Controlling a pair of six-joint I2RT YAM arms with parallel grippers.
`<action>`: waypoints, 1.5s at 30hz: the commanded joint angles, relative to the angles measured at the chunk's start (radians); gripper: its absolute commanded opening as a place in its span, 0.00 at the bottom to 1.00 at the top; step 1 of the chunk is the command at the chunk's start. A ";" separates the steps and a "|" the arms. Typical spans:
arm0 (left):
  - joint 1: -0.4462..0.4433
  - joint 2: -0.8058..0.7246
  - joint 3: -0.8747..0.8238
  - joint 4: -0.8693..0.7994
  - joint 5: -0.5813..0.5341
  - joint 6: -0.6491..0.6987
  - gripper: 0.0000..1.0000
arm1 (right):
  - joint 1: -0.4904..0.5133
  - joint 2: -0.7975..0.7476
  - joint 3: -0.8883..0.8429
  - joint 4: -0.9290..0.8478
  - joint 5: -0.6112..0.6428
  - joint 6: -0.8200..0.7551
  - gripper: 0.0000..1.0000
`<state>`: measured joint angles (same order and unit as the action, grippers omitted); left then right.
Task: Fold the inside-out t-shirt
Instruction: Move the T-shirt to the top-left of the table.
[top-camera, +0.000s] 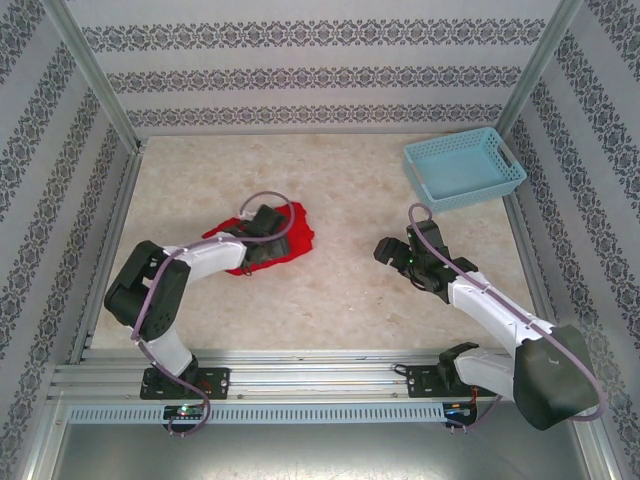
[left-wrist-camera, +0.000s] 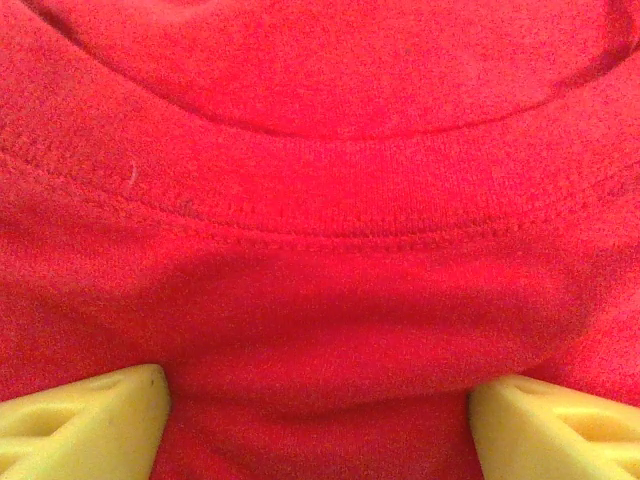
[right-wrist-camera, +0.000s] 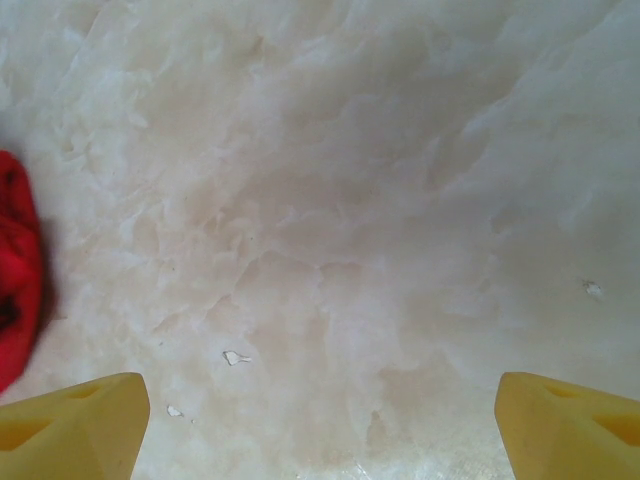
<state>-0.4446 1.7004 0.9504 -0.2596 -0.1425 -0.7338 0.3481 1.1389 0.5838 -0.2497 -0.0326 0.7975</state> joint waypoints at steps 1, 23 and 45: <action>0.115 0.053 0.070 -0.160 -0.007 0.134 0.80 | -0.015 0.001 0.007 -0.001 -0.003 -0.012 0.89; 0.195 -0.023 0.098 -0.218 -0.076 -0.121 1.00 | -0.048 -0.058 0.004 -0.028 -0.043 -0.042 0.91; 0.517 0.464 0.725 -0.442 -0.192 0.259 0.78 | -0.111 -0.119 -0.017 -0.089 -0.032 -0.073 0.92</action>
<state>0.0425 2.1414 1.6279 -0.6155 -0.2806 -0.5430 0.2501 1.0382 0.5659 -0.3103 -0.0685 0.7494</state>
